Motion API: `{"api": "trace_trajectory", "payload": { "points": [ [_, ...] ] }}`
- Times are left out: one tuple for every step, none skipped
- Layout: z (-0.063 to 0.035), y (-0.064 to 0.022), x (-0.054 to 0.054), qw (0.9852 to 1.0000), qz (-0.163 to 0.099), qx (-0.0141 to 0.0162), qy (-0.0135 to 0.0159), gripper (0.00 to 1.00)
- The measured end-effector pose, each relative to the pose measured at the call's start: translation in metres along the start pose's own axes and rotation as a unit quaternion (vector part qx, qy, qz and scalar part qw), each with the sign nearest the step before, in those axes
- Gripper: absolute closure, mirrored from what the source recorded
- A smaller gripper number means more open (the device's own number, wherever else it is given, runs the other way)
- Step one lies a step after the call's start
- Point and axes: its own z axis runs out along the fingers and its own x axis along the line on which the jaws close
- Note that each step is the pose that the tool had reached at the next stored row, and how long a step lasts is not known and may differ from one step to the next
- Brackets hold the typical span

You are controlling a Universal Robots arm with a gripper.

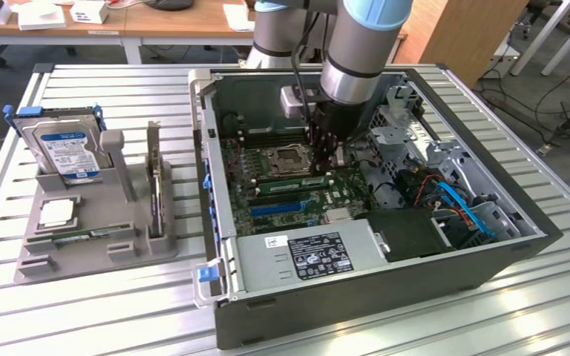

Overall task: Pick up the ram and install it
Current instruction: 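Press down the ram until it locks into place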

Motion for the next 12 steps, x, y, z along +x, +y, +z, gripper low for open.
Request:
{"api": "trace_trajectory", "payload": {
  "points": [
    [0.0003, 0.0, 0.0, 1.0, 0.0, 0.0, 0.0, 0.91],
    [0.0003, 0.0, 0.0001, 1.0, 0.0, -0.0001, 0.0001, 0.91],
    [0.0003, 0.0, 0.0, 1.0, 0.0, 0.0, 0.0001, 0.91],
    [0.0003, 0.0, 0.0, 1.0, 0.0, -0.0001, 0.0001, 0.91],
    [0.0004, 0.0, 0.0, 1.0, 0.0, -0.0001, 0.0001, 0.91],
    [0.0004, 0.0, 0.0, 1.0, 0.0, 0.0, 0.0, 0.91],
    [0.0006, 0.0, 0.0, 1.0, 0.0, 0.0, 0.0, 0.91],
    [0.0009, 0.0, 0.0, 1.0, 0.0, 0.0, -0.0001, 0.91],
    [0.0011, 0.0, 0.0, 1.0, 0.0, 0.0, 0.0, 0.91],
    [0.0013, 0.0, 0.0, 1.0, 0.0, 0.0, 0.0, 0.91],
    [0.0015, 0.0, 0.0, 1.0, 0.0, 0.0, 0.0, 0.91],
    [0.0018, -0.0001, 0.0, 1.0, 0.0, 0.0, 0.0, 0.91]
  ]
}}
